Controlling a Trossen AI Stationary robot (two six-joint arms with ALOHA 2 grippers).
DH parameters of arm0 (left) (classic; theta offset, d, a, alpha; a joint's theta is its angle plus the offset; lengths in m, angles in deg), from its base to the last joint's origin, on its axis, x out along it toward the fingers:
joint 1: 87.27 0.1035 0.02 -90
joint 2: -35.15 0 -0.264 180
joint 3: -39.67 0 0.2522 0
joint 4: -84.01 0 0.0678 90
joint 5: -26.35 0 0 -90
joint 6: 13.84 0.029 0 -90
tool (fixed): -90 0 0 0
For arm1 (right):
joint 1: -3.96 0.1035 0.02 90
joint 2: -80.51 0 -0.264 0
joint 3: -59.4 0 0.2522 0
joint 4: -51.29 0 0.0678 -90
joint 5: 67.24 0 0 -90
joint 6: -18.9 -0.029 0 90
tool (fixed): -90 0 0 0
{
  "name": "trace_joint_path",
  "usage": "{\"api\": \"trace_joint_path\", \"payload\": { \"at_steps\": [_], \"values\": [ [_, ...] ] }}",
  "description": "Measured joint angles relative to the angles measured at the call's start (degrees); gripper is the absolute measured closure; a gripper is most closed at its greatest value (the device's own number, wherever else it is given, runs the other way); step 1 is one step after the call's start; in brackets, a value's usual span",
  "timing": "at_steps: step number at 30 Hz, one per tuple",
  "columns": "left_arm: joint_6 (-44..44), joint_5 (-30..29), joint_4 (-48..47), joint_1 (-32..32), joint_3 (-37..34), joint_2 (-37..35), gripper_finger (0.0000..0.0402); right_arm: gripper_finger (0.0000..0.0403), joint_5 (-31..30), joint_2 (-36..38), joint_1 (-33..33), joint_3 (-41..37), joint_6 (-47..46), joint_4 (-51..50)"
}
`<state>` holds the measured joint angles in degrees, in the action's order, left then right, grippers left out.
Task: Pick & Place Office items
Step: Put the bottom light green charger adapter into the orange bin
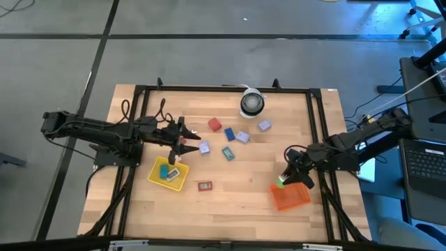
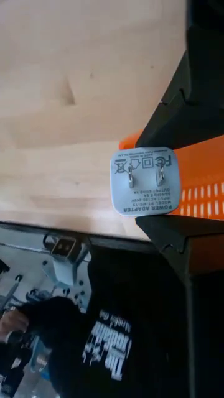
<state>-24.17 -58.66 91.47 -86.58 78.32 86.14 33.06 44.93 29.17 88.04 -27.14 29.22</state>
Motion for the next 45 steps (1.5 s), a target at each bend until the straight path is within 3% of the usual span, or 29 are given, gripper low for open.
{"api": "trace_joint_path", "payload": {
  "at_steps": [9, 14, 20, 31, 38, 45],
  "values": [
    [2.1, 0.0, -0.5, 0.0, 0.0, 0.0, 0.0204, 0.0253, -11.6, -4.7, 9.6, 6.2, -1.7, -8.7],
    [1.6, 0.0, -0.7, 0.0, 0.0, 0.0, 0.0204, 0.0253, -17.8, -8.6, 15.4, 6.5, -7.1, -13.6],
    [0.5, 0.0, -0.6, 0.0, 0.0, 0.0, 0.0204, 0.0253, -22.0, -12.0, 21.1, 6.6, -10.5, -11.7],
    [0.4, -1.6, -0.4, 0.0, 0.0, 0.0, 0.0204, 0.0253, -21.8, -18.8, 25.5, 7.1, -19.0, -10.3],
    [0.0, -2.9, -0.5, 0.0, 0.0, 0.0, 0.0204, 0.0251, -20.8, -26.8, 25.5, 12.5, -15.9, -12.8],
    [0.0, -2.8, -1.4, 0.0, 0.0, 0.0, 0.0204, 0.0245, -21.7, -31.0, 25.5, 13.4, -20.1, -16.2]
  ]
}}
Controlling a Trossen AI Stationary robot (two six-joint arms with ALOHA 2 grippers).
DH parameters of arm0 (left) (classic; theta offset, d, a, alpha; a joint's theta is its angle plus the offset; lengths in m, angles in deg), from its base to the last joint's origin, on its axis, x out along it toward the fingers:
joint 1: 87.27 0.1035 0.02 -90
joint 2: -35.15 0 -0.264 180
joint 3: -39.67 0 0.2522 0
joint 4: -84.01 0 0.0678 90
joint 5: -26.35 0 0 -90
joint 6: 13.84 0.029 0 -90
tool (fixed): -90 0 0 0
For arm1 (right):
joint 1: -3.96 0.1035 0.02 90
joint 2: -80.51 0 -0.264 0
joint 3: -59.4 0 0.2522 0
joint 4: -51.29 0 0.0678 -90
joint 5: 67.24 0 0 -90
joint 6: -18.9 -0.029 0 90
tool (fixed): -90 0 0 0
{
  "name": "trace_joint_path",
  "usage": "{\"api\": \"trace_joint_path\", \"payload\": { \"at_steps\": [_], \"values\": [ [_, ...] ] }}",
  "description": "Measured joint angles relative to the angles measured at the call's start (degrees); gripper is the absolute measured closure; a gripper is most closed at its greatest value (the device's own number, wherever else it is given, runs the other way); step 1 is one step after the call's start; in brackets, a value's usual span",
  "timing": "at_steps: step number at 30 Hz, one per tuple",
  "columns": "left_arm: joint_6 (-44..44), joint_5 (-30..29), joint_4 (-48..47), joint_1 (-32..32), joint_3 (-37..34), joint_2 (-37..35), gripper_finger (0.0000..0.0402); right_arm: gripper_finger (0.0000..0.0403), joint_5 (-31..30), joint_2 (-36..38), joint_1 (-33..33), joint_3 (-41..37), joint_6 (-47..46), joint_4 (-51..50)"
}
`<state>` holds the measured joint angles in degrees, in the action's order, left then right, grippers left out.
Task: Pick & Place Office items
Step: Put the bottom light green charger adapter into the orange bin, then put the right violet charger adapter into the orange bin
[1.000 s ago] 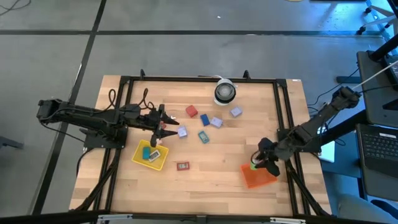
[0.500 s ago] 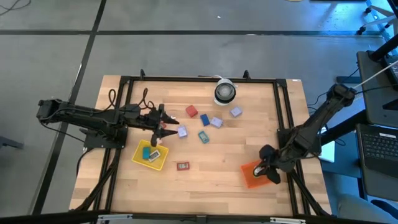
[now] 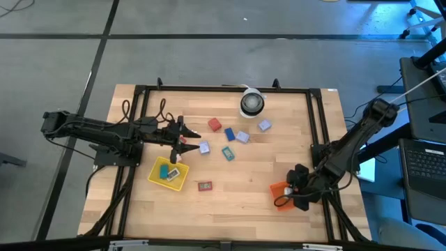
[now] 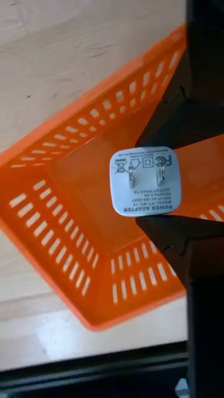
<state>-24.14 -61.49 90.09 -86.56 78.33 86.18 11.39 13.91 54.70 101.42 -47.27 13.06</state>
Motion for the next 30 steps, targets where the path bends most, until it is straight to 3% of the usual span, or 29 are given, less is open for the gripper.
{"api": "trace_joint_path", "payload": {
  "at_steps": [13, 23, 30],
  "values": [
    [0.5, 0.2, -0.8, 0.0, 0.0, 0.0, 0.0203, 0.0237, 0.0, -1.2, 0.0, 0.0, -3.8, 0.4],
    [0.4, 0.2, -0.8, 0.0, 0.0, 0.0, 0.0203, 0.0164, 0.2, -1.2, -0.1, 0.0, -3.9, 0.4],
    [0.0, 0.6, -0.8, 0.0, 0.0, 0.0, 0.0203, 0.0153, -1.3, -1.2, -0.1, 0.1, -3.9, 0.4]
  ]
}}
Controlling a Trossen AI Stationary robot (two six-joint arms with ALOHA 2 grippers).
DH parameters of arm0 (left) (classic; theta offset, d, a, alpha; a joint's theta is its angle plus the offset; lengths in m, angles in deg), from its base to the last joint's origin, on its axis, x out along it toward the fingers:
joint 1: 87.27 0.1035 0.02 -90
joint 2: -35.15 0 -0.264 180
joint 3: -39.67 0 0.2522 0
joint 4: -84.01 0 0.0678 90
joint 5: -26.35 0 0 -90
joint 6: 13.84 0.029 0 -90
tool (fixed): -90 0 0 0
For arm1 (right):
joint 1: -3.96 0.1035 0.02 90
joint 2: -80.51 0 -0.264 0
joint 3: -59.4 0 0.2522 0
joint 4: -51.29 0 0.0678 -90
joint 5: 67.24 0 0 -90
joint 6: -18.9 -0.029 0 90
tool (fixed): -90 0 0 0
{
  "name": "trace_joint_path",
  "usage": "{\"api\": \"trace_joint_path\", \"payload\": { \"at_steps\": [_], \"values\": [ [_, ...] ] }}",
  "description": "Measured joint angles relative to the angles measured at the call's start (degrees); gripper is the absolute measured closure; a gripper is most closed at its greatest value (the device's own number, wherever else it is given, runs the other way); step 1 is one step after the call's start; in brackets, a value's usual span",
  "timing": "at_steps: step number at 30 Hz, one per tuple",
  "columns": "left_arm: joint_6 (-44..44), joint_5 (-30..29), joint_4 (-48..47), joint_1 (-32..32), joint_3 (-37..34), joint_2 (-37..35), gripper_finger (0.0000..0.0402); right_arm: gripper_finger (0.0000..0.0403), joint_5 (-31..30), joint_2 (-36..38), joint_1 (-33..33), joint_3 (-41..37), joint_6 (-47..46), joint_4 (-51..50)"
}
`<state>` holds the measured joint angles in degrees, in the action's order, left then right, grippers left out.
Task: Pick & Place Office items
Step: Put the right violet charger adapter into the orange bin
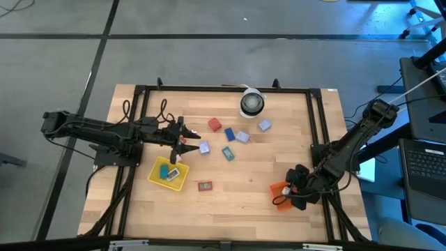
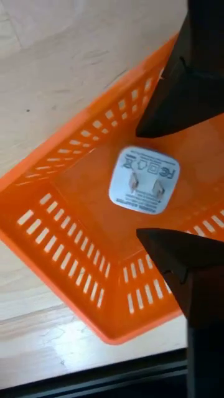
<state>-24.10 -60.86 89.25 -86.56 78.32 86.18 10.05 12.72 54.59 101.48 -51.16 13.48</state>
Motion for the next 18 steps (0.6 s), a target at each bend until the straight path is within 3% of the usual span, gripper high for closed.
{"api": "trace_joint_path", "payload": {
  "at_steps": [5, 11, 15, 18],
  "values": [
    [0.0, 0.1, 0.0, 0.0, 0.0, 0.0, 0.0203, 0.0156, -1.1, 0.0, -0.2, 3.7, 3.6, -1.6],
    [0.3, 0.1, -0.8, 0.0, 0.0, 0.0, 0.0203, 0.0156, -5.7, 0.0, -2.2, 11.7, 10.3, -11.9],
    [0.4, 0.1, -1.7, 0.0, 0.0, 0.0, 0.0203, 0.0156, -15.1, 0.0, -5.0, 14.8, 12.8, -18.7],
    [0.5, -0.9, -1.4, 0.0, 0.0, 0.0, 0.0203, 0.0156, -22.5, 0.1, -9.4, 15.0, 6.4, -24.0]
  ]
}}
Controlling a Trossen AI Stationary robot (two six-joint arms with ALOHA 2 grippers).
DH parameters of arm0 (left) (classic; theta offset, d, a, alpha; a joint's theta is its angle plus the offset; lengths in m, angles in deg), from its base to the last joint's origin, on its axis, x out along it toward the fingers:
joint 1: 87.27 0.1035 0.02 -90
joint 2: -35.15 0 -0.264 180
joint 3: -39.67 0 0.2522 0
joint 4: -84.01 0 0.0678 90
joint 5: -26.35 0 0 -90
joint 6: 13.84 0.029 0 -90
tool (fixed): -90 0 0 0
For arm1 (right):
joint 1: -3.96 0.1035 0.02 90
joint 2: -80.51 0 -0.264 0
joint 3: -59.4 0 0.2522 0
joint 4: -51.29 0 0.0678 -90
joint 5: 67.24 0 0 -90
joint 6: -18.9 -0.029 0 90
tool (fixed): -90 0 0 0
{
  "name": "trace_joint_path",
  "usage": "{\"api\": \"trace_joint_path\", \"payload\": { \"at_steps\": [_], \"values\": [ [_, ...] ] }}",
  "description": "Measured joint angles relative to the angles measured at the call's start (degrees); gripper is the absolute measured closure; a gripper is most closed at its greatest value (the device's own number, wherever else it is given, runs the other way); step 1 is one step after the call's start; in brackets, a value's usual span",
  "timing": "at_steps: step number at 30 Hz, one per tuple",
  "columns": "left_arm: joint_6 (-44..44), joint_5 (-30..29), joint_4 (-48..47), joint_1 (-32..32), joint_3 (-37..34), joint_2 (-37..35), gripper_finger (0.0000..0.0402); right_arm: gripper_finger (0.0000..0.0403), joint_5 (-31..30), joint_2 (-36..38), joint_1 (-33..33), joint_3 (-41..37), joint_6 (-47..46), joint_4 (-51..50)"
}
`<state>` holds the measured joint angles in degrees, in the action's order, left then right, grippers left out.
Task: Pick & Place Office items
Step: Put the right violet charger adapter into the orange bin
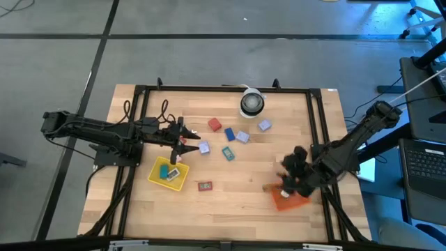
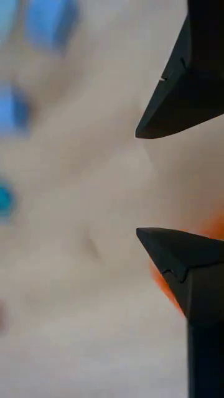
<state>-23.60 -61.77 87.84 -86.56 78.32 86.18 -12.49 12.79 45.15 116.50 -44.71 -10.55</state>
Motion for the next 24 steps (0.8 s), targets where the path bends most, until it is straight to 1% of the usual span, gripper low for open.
{"api": "trace_joint_path", "payload": {
  "at_steps": [3, 5, 7, 10, 13, 16, 20, 22, 24],
  "values": [
    [-1.7, -4.8, 1.4, 0.0, 0.0, 0.0, 0.0203, 0.0156, -5.4, 0.0, -5.0, 0.0, -3.1, -1.7],
    [-3.2, -8.5, 1.4, 0.0, 0.0, 0.0, 0.0203, 0.0156, -8.8, 0.0, -8.0, 0.0, -2.2, -1.7],
    [-3.8, -11.1, 1.0, 0.1, 0.0, 0.0, 0.0203, 0.0155, -12.2, 0.0, -11.1, 0.0, -0.3, -1.7],
    [-3.1, -11.3, -0.6, 0.2, 0.0, 0.0, 0.0203, 0.0143, -16.3, 0.0, -15.1, 0.0, 1.6, -1.5],
    [-2.7, -12.4, -1.1, 0.1, 0.0, 0.0, 0.0203, 0.0122, -18.4, 0.0, -18.9, 0.0, 2.1, -1.0],
    [-2.9, -17.0, -1.1, 0.2, 0.0, 0.0, 0.0203, 0.0105, -18.8, -0.9, -22.3, 0.0, -0.5, 0.3],
    [-0.7, -23.1, -0.9, 0.2, 0.0, 0.0, 0.0203, 0.0100, -16.9, -4.1, -25.7, 0.0, 0.0, 5.1],
    [0.4, -23.8, -1.1, 0.2, 0.0, 0.0, 0.0203, 0.0099, -15.3, -6.3, -27.3, 0.0, 2.9, 8.2],
    [1.4, -22.9, -1.1, 0.2, 0.0, 0.0, 0.0203, 0.0099, -13.0, -8.5, -29.4, 0.0, 5.0, 11.0]
  ]
}}
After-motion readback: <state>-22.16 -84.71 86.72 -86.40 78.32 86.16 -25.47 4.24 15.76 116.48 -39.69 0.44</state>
